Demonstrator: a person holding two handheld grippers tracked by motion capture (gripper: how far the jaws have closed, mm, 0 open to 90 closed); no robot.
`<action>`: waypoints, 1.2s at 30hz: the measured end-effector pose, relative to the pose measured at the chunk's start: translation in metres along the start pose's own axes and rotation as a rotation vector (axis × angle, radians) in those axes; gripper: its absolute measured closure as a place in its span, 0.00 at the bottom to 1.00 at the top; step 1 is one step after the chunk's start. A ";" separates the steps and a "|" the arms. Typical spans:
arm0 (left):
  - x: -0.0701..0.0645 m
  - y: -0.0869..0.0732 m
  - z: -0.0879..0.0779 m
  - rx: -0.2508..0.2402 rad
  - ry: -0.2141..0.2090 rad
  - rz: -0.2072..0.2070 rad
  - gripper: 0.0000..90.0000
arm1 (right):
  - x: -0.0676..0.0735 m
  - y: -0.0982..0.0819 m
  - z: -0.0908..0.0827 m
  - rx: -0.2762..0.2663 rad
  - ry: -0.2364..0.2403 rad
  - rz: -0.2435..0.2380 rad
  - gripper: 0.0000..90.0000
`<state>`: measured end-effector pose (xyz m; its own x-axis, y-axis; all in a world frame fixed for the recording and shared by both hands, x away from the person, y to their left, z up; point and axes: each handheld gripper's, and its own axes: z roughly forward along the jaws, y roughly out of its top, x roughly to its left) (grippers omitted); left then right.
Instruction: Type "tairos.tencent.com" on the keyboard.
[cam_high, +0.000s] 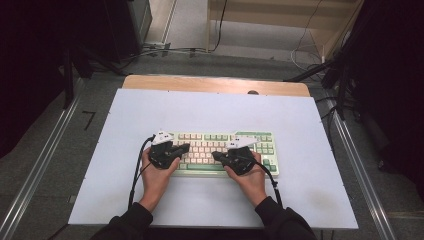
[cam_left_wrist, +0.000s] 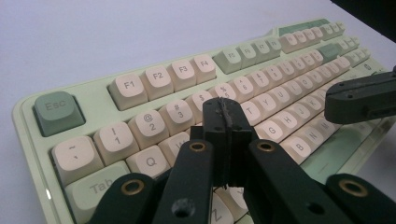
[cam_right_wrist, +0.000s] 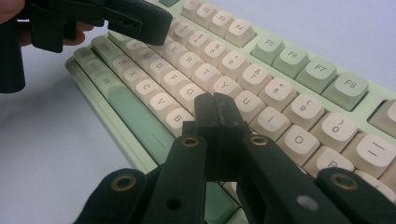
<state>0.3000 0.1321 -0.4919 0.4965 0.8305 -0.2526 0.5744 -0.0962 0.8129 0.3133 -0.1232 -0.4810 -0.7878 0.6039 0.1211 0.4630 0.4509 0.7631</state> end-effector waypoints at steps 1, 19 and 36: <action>0.000 0.001 0.000 -0.002 -0.002 -0.001 1.00 | 0.000 0.000 0.000 0.000 0.000 0.000 0.97; -0.003 0.004 0.010 0.010 0.028 0.020 1.00 | 0.000 0.000 0.001 0.001 0.002 0.002 0.97; -0.003 0.003 0.013 0.034 0.031 0.019 1.00 | 0.000 0.000 0.001 0.002 0.002 0.002 0.97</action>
<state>0.3085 0.1228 -0.4957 0.4878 0.8446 -0.2206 0.5873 -0.1306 0.7988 0.3135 -0.1226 -0.4817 -0.7876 0.6036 0.1238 0.4652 0.4507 0.7619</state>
